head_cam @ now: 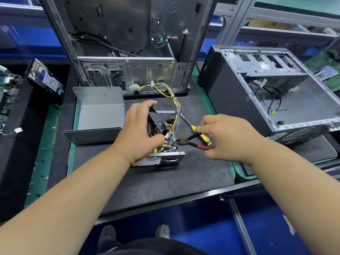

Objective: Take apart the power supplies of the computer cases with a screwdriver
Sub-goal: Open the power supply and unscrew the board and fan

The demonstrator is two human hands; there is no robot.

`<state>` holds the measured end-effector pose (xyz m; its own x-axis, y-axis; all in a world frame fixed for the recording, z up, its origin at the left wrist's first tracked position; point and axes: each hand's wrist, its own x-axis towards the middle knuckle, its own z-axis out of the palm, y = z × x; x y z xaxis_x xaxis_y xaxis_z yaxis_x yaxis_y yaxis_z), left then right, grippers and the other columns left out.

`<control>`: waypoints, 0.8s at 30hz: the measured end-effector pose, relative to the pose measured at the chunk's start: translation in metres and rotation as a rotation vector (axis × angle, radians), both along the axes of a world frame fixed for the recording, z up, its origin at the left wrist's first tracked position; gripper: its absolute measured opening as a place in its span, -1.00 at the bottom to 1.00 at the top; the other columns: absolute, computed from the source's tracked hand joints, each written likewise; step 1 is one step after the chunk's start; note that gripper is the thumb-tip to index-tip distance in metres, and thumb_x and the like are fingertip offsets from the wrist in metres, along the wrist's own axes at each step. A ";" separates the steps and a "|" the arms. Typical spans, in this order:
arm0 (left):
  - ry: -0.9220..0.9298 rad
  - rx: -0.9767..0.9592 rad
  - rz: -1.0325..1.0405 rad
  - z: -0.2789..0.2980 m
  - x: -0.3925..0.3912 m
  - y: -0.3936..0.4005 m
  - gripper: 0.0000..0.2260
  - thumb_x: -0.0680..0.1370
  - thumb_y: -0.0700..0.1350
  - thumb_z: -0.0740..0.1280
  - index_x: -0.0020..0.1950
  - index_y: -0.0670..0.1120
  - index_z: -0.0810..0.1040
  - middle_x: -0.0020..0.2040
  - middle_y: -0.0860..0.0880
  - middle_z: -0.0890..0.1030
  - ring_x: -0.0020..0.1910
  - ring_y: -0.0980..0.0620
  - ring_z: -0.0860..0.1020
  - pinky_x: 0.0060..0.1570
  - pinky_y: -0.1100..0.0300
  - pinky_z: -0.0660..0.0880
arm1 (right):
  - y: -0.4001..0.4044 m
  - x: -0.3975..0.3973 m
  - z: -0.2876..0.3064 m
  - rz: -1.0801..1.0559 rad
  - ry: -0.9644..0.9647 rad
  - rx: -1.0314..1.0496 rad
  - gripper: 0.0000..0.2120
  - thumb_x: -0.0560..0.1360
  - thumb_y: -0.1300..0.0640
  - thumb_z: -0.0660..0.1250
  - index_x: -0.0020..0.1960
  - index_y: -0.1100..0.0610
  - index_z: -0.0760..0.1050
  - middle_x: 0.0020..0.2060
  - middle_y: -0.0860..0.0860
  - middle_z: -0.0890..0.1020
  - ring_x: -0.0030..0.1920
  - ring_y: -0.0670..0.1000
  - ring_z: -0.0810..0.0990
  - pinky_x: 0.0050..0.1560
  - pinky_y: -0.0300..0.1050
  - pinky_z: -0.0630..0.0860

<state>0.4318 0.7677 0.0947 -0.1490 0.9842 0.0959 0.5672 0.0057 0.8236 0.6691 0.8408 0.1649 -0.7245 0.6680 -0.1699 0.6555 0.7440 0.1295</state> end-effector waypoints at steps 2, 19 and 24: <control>0.161 0.094 0.043 0.009 0.002 -0.003 -0.27 0.29 -0.03 0.28 0.48 0.08 0.27 0.33 0.03 0.24 0.39 0.02 0.19 0.36 0.08 0.21 | -0.002 0.003 -0.001 -0.016 0.044 -0.010 -0.57 0.43 -0.18 0.38 0.28 -0.18 0.53 0.05 -0.17 0.51 0.08 -0.03 0.51 -0.17 -0.15 0.50; 1.217 -0.304 -0.260 0.056 0.057 0.056 -0.83 0.56 -0.07 0.25 0.08 0.04 0.60 -0.01 0.02 0.54 -0.06 -0.09 0.52 -0.17 0.08 0.31 | 0.016 0.034 -0.040 -0.044 0.197 -0.088 -0.59 0.40 -0.23 0.37 0.21 -0.14 0.56 0.00 -0.14 0.52 0.04 0.01 0.51 -0.05 -0.09 0.34; 1.299 -0.606 -0.395 0.053 0.084 0.082 -0.84 0.56 -0.13 0.30 0.10 -0.07 0.60 -0.22 0.02 0.42 -0.06 -0.11 0.51 -0.17 0.03 0.51 | 0.023 0.040 -0.038 -0.013 0.217 -0.097 -0.56 0.40 -0.24 0.34 0.23 -0.13 0.56 0.02 -0.14 0.53 0.03 0.02 0.50 -0.02 -0.05 0.38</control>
